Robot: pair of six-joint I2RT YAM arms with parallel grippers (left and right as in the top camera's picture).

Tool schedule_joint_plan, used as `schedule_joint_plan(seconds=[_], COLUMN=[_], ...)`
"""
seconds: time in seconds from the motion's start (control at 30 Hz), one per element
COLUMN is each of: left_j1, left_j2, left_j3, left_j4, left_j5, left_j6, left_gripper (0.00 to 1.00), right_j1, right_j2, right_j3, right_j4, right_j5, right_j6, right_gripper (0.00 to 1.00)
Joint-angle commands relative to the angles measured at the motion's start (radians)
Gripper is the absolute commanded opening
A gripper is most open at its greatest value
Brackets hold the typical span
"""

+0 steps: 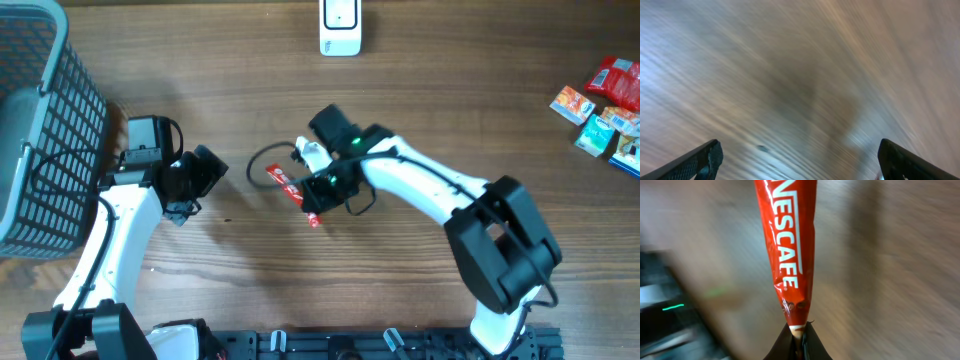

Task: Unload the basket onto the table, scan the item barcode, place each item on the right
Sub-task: 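Lift the stick with the right gripper toward the left gripper, then grasp the stick with the left gripper and open the right gripper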

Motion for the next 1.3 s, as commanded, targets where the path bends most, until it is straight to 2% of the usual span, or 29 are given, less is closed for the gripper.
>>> schedule_joint_plan(seconds=[0.0, 0.23, 0.37, 0.5, 0.63, 0.83, 1.07, 1.27], left_j1=[0.002, 0.003, 0.003, 0.003, 0.002, -0.016, -0.113, -0.169], left_j2=[-0.006, -0.006, -0.006, -0.006, -0.006, -0.005, 0.059, 0.182], left_j3=[-0.001, -0.001, -0.001, -0.001, -0.001, -0.001, -0.001, -0.001], left_j4=[0.023, 0.115, 0.181, 0.206, 0.213, 0.314, 0.449, 0.673], left_j5=[0.214, 0.527, 0.745, 0.967, 0.984, 0.983, 0.962, 0.92], left_j6=[0.124, 0.261, 0.333, 0.472, 0.493, 0.493, 0.483, 0.328], left_gripper=[0.97, 1.0, 0.99, 0.99, 0.99, 0.98, 1.0, 1.0], right_j1=[-0.084, -0.235, -0.278, -0.29, -0.29, -0.286, -0.28, -0.269], right_j2=[0.008, 0.01, 0.01, 0.01, 0.01, 0.01, 0.01, 0.01], right_j3=[0.018, 0.017, -0.003, -0.024, -0.024, -0.024, -0.024, -0.024], right_j4=[0.022, -0.019, -0.041, 0.005, 0.072, 0.152, 0.159, 0.151], right_j5=[-0.502, -0.76, -0.978, -1.0, -1.001, -1.001, -1.001, -1.001], right_j6=[-0.026, -0.001, 0.0, 0.123, 0.232, 0.388, 0.428, 0.447], right_gripper=[0.04, 0.04, 0.04, 0.04, 0.04, 0.04, 0.04, 0.04])
